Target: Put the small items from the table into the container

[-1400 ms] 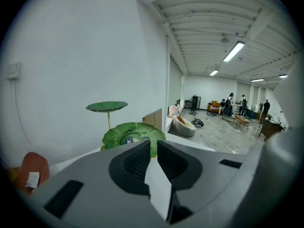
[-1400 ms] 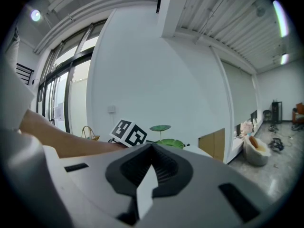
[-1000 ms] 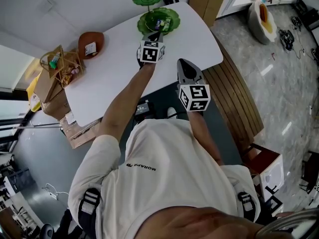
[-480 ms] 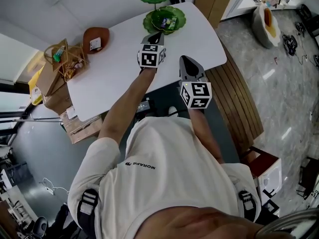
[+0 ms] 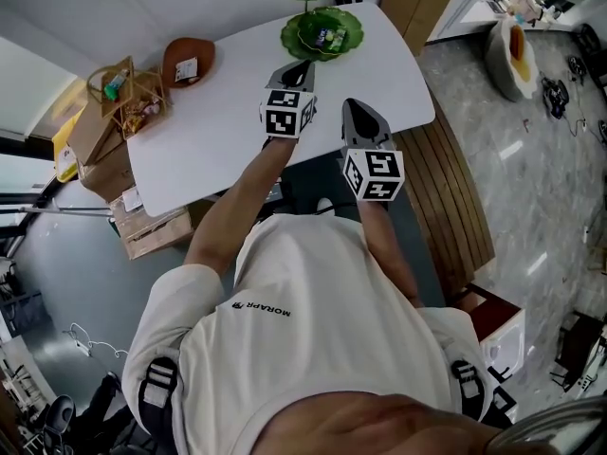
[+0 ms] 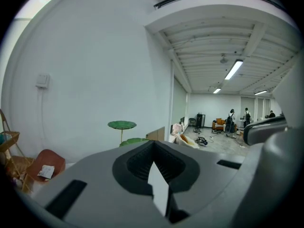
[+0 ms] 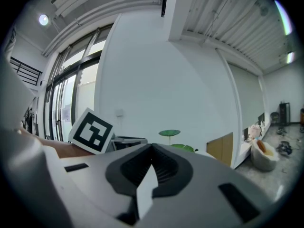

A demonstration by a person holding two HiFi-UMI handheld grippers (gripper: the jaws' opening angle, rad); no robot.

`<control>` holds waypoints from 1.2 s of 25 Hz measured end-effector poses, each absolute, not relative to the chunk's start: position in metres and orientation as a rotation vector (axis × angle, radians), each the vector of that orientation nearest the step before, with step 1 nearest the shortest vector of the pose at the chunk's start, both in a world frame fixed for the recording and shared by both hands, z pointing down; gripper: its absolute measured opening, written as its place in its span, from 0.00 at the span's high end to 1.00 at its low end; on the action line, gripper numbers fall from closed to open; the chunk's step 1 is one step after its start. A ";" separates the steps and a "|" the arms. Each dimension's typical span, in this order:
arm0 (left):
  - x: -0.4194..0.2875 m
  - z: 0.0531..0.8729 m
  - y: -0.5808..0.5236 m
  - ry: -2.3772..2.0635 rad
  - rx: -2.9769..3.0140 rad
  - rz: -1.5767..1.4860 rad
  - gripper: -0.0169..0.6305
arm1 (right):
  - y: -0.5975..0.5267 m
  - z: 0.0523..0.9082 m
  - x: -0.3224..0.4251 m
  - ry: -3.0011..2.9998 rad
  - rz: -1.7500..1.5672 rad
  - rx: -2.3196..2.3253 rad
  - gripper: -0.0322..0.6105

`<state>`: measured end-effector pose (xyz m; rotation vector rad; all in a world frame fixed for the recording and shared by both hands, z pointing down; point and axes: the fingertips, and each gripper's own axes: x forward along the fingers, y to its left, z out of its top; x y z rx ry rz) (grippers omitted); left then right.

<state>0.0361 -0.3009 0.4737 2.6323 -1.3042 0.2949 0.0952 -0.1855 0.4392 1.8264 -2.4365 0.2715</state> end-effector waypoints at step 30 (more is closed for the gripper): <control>-0.017 0.434 -0.223 -1.503 2.615 0.125 0.97 | -0.198 0.433 0.062 -2.547 0.215 1.708 0.94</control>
